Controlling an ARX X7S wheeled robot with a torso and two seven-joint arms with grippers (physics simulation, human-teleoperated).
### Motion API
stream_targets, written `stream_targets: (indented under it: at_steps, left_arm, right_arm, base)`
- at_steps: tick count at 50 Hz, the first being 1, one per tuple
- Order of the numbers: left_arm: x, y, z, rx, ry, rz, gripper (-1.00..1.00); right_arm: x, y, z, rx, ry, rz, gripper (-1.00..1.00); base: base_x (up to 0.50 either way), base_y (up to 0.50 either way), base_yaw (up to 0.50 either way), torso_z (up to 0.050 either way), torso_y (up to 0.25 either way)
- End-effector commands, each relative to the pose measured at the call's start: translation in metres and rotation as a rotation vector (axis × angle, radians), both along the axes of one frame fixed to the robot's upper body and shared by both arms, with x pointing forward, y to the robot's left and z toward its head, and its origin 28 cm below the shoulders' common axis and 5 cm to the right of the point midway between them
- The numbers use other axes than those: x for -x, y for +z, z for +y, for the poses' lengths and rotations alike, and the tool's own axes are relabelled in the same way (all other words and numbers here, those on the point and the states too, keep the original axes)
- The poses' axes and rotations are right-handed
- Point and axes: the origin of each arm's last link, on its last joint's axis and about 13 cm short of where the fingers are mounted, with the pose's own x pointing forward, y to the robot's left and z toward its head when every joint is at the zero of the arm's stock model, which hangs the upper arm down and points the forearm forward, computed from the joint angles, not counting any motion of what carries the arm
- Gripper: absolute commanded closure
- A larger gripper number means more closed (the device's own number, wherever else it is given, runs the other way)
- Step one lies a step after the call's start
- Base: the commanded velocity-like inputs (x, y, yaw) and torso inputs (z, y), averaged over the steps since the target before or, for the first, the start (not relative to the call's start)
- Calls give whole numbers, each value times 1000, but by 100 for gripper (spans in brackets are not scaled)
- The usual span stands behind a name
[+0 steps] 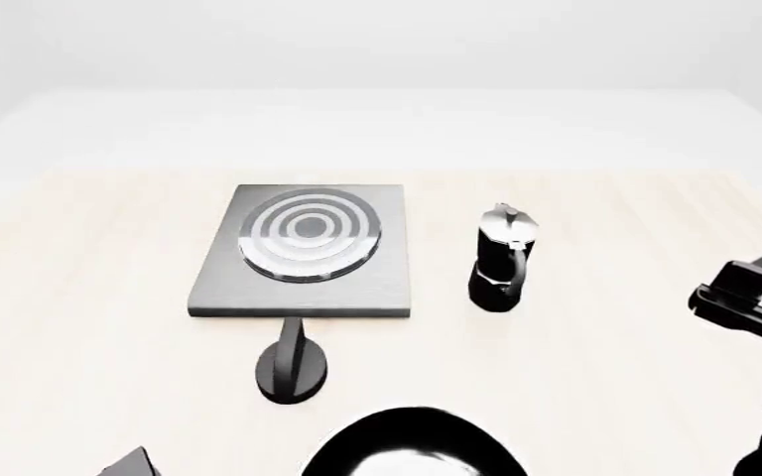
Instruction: Turn on the stove and put the frying pan on it.
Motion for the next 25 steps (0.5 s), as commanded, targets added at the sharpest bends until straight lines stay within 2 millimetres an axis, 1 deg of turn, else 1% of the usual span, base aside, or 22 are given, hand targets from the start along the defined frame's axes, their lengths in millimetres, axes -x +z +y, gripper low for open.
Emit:
stream_targets:
  at_steps: [1,2,6,15,25]
  left_arm:
    - [0,-2,6,-28,55,-5,-100]
    - [0,0,8,-61,80,-13,-100]
    - [1,11,12,-94,114,-27,-100]
    - [8,33,13,-148,143,-83,-100]
    - [2,31,14,-157,173,-93,-100]
  right_arm:
    - [-3,-1,-2,-19,2,-2,-100]
    - [-3,-1,-2,-20,3,-2,-100]
    - [-3,0,-2,-19,-2,-1,-100]
    - [-3,-1,-2,-19,-3,-1,-100]
    - [-3,-4,-3,-23,-1,2,-100]
  base:
    - [0,0,0,0,0]
    - [0,0,0,0,0]
    - [0,0,0,0,0]
    - [0,0,0,0,0]
    - [0,0,0,0,0]
